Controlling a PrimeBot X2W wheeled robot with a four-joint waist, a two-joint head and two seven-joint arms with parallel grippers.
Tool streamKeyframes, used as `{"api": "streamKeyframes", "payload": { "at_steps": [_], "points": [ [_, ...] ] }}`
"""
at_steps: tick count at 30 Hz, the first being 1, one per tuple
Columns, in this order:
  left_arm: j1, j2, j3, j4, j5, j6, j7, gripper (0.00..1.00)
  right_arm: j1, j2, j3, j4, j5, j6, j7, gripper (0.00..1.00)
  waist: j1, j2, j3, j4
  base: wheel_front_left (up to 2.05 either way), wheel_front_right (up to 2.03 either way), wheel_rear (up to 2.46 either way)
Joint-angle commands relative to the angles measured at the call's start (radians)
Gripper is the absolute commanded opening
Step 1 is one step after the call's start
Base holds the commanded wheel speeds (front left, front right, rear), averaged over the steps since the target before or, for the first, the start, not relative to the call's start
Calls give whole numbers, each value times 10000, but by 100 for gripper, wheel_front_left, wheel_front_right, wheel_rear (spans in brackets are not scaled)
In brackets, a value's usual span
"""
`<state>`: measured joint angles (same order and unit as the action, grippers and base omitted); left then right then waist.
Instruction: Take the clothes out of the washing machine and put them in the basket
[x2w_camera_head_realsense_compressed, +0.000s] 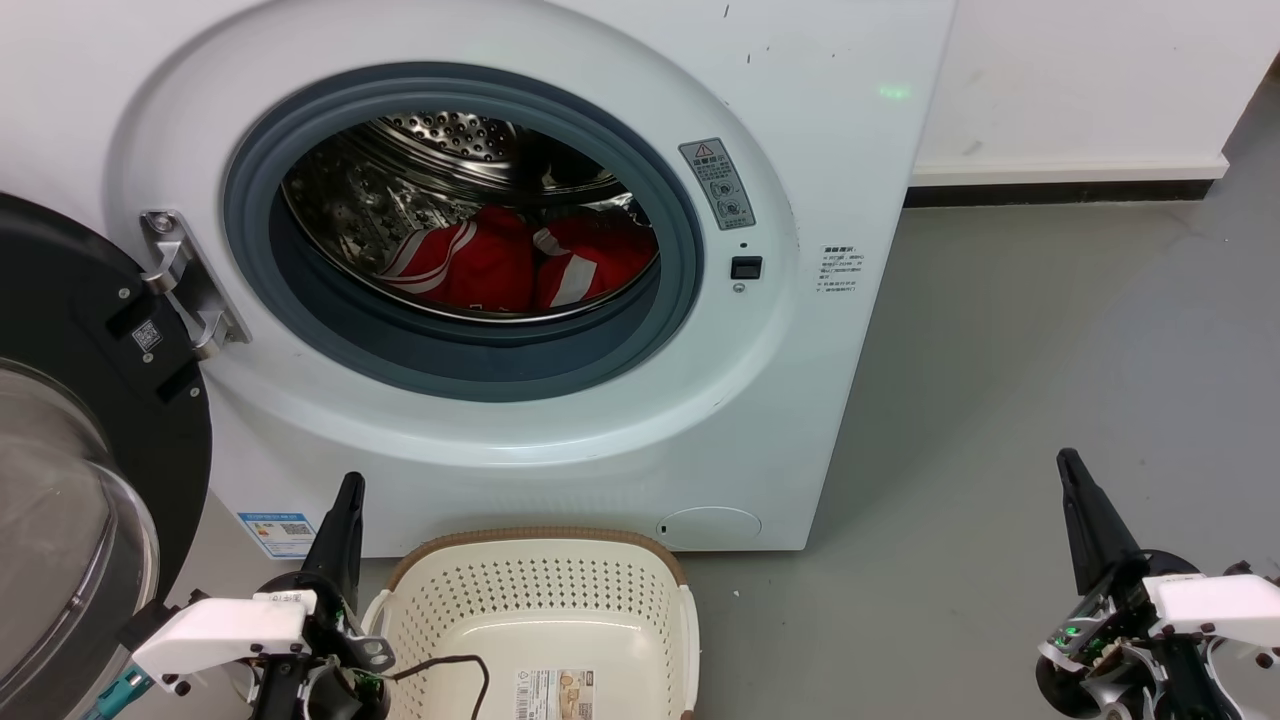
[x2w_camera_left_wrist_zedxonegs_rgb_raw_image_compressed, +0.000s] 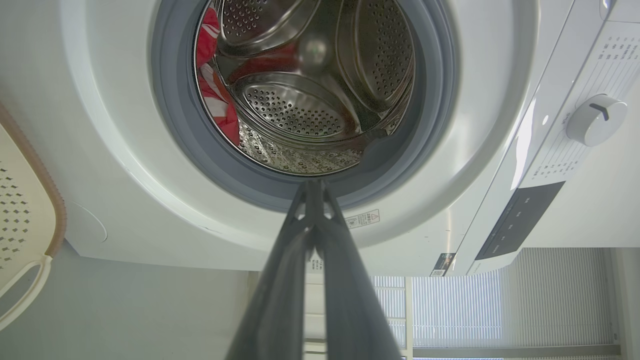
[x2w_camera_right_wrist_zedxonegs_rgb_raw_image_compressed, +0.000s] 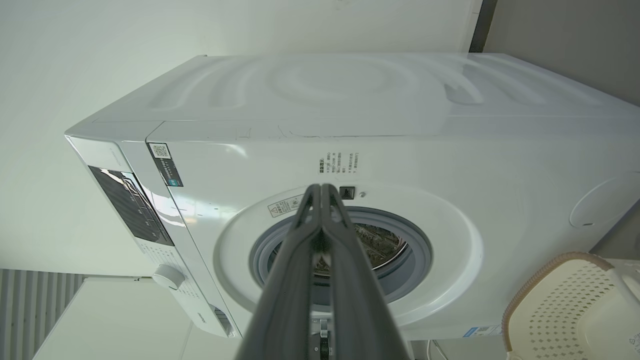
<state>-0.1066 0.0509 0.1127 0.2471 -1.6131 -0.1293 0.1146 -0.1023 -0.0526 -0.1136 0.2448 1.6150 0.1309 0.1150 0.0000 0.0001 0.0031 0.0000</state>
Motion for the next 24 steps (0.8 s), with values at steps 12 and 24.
{"api": "streamKeyframes", "payload": {
  "at_steps": [12,24],
  "points": [
    [389,-28,-104,305,56,12,-166,100,366,8,122,295,-49,-2,-151,100,0,-1,6,-4,0,0,0],
    [532,-23,7,206,579,7,-753,100,455,10,377,-48,-591,-2,-740,100,0,-1,29,-42,0,0,0]
  ]
}}
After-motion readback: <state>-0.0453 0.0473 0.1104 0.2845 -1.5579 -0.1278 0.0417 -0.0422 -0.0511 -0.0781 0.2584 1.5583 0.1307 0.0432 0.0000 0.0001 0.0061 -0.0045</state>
